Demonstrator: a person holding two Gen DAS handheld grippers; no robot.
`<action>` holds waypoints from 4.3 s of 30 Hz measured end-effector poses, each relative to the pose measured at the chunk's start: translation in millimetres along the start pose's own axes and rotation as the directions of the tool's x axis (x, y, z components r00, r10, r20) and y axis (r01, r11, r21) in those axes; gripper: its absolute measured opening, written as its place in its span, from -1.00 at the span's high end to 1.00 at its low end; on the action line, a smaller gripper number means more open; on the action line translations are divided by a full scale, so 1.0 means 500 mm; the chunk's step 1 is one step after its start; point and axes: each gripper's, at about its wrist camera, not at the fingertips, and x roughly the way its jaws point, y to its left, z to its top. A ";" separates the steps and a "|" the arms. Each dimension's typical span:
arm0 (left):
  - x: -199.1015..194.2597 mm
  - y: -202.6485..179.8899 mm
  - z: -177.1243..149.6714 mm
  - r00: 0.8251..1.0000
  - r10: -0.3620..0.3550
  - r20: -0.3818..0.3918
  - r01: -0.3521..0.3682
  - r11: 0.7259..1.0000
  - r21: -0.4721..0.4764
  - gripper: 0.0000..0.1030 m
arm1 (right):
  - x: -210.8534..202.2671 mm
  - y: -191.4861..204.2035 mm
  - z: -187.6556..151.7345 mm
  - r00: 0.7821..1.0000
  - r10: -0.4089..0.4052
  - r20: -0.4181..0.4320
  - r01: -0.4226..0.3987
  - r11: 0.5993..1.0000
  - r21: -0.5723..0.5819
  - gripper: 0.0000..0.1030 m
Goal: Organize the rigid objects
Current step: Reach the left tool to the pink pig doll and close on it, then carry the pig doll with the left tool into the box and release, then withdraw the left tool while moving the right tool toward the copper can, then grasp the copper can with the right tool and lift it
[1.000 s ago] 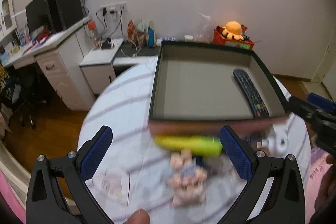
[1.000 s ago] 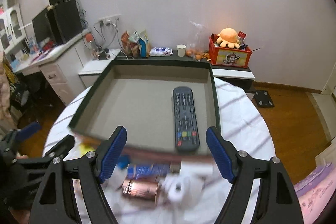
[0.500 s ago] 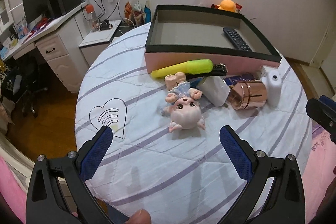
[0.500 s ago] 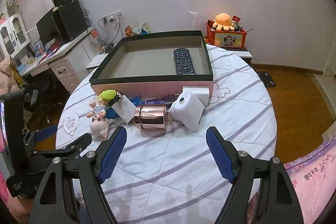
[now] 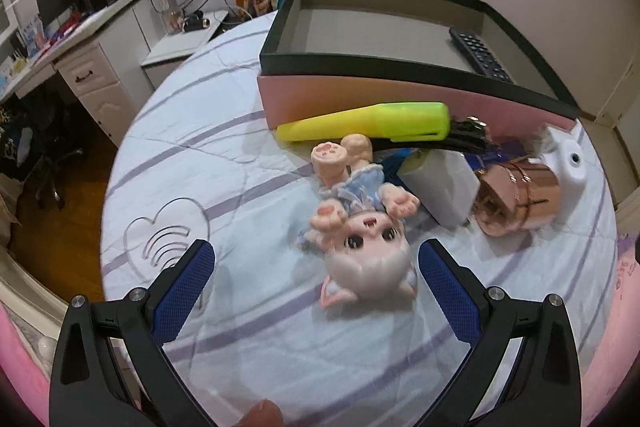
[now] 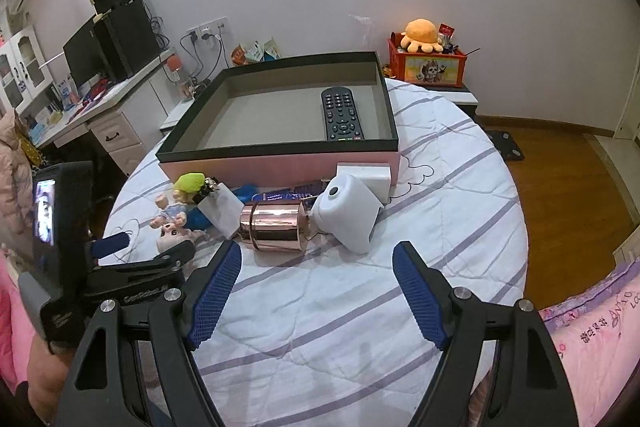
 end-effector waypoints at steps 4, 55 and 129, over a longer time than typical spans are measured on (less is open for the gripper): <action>0.028 0.000 0.011 1.000 -0.002 -0.014 0.002 1.000 -0.008 -0.88 | 0.017 -0.008 0.005 1.000 -0.006 -0.014 0.006 1.000 0.002 -0.55; 0.027 -0.054 0.290 0.984 -0.129 0.124 0.120 0.990 0.075 -0.19 | 0.078 -0.016 0.143 0.998 0.010 0.066 -0.011 1.000 0.012 -0.55; -0.109 0.088 -0.008 0.991 -0.051 0.124 0.058 0.997 -0.052 -0.97 | 0.190 0.072 -0.003 0.992 -0.056 -0.108 0.066 0.994 0.083 -0.18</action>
